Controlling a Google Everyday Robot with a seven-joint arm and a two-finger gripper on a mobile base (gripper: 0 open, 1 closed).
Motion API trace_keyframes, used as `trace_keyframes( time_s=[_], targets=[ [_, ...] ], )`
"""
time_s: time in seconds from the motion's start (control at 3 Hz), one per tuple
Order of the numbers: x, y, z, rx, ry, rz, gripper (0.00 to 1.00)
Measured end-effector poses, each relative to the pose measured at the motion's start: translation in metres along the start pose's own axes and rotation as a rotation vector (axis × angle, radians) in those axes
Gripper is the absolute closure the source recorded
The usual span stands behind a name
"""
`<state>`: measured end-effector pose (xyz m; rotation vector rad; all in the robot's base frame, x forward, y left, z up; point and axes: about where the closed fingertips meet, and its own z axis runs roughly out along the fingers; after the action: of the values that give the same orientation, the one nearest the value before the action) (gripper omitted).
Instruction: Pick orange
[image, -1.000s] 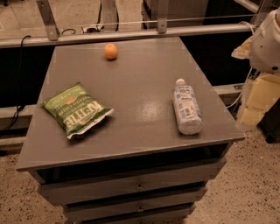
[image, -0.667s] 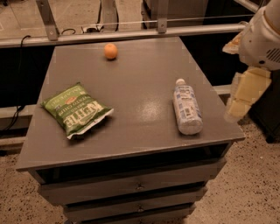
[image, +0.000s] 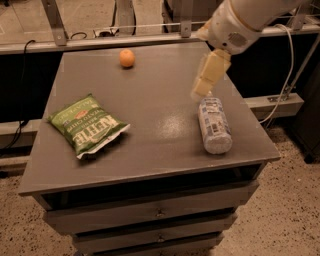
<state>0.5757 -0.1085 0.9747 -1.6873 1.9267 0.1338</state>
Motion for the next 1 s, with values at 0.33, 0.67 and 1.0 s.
trace_keyframes(
  time_s=[0.33,0.67,1.0],
  targets=[
    [-0.0496,-0.0558,0.0381,0.027,-0.108,-0.018,0.00],
    [-0.0494,-0.0554,0.0389,0.025,-0.107,-0.018,0.00],
    [-0.0508,-0.0562,0.0375,0.032,-0.139,-0.003,0.00]
  ],
)
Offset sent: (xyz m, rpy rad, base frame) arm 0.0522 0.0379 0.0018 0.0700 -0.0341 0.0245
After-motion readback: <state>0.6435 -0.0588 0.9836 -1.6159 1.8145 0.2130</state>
